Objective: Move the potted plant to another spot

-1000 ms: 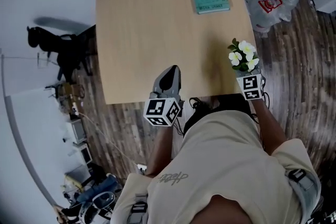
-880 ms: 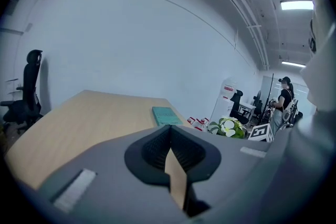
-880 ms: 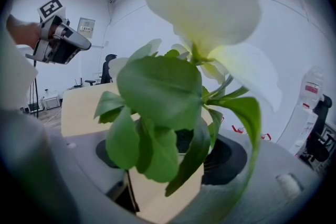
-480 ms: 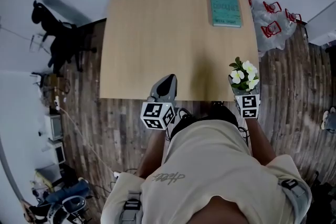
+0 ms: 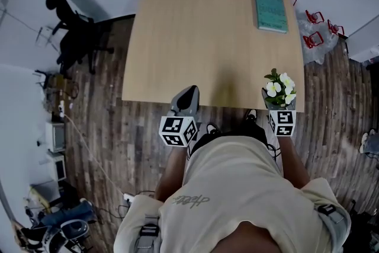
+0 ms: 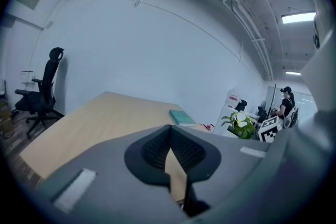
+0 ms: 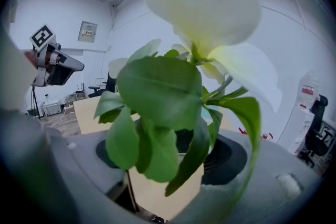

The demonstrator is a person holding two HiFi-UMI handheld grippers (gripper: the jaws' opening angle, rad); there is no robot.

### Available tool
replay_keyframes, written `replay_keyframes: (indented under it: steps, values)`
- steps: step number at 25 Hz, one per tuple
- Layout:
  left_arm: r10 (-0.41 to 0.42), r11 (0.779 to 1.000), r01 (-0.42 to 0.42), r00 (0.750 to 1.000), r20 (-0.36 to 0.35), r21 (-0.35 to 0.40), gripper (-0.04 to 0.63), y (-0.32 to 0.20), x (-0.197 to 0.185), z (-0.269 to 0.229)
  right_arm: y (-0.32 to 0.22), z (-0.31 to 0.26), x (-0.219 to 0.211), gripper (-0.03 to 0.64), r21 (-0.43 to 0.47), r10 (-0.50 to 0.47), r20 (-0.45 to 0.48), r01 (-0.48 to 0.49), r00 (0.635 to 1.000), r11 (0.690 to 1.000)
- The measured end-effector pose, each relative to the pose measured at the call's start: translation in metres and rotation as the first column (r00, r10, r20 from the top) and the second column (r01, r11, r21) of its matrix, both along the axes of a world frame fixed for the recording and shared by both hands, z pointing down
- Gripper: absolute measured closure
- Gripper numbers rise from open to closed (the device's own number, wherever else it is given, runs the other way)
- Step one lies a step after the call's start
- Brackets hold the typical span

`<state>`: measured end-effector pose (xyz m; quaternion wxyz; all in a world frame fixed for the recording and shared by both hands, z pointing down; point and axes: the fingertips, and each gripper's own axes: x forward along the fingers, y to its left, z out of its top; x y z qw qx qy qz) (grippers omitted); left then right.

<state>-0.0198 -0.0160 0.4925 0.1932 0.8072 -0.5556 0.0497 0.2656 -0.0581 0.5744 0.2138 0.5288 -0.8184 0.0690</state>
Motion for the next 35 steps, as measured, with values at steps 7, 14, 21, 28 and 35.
replay_keyframes:
  steps: [7,14,21,28,35]
  values:
    - [-0.056,0.998,0.056,0.998,-0.005,-0.021,0.577,0.027,-0.056,0.017,0.007,-0.001,-0.045,0.27,0.016,-0.029,-0.011,0.029,1.0,0.999]
    - [-0.09,0.996,0.089,0.996,-0.024,-0.02,0.577,0.039,-0.088,0.017,-0.001,-0.019,-0.094,0.27,0.046,-0.089,0.009,0.089,0.996,0.995]
    - [-0.139,0.989,0.137,0.989,-0.042,-0.047,0.577,0.043,-0.104,0.029,0.003,-0.021,-0.113,0.27,0.031,-0.143,0.016,0.142,0.99,0.989]
    - [-0.141,0.988,0.136,0.988,-0.06,-0.073,0.577,0.032,-0.099,0.025,-0.009,-0.012,-0.112,0.27,-0.004,-0.14,0.012,0.14,0.99,0.99]
    - [-0.144,0.987,0.144,0.99,0.007,-0.075,0.577,-0.007,-0.118,0.017,-0.042,-0.001,-0.123,0.27,-0.009,-0.136,0.068,0.137,0.988,0.991]
